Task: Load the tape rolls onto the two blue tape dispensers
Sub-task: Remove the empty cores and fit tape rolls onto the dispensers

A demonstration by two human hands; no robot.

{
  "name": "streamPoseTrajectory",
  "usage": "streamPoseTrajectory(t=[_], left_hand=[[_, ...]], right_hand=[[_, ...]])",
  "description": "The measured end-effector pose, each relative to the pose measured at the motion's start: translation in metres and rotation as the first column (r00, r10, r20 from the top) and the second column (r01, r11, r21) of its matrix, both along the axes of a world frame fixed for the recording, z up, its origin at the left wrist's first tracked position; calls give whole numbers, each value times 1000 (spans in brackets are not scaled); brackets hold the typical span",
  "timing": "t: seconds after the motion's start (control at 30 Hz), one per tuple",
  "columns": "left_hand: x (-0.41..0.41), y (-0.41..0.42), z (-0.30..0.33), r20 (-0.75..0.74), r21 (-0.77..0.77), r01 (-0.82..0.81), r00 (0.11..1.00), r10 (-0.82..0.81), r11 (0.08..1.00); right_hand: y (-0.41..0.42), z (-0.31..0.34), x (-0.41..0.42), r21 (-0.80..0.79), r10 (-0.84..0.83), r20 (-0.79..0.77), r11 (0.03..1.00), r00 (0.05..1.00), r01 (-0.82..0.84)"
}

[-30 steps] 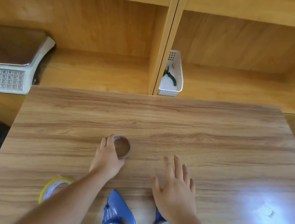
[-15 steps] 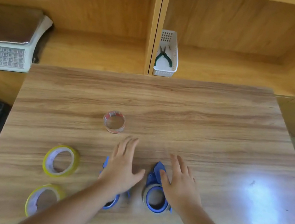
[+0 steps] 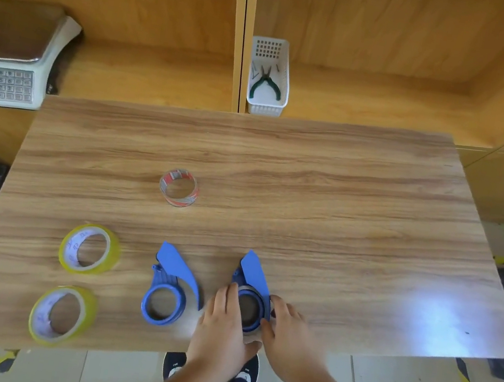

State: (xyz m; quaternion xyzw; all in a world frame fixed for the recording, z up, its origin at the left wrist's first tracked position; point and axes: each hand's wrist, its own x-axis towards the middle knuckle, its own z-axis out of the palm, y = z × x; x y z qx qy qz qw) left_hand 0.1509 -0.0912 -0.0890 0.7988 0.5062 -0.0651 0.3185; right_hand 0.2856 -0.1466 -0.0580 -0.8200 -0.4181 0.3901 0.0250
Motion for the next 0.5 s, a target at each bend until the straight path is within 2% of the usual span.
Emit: streamPoseTrajectory(t=[0.5], left_hand=[[-14,4,-8,30,-59,33,999,-31,998]], right_hand=[[-3,2,18,-3,5,71,1000,997,-5]])
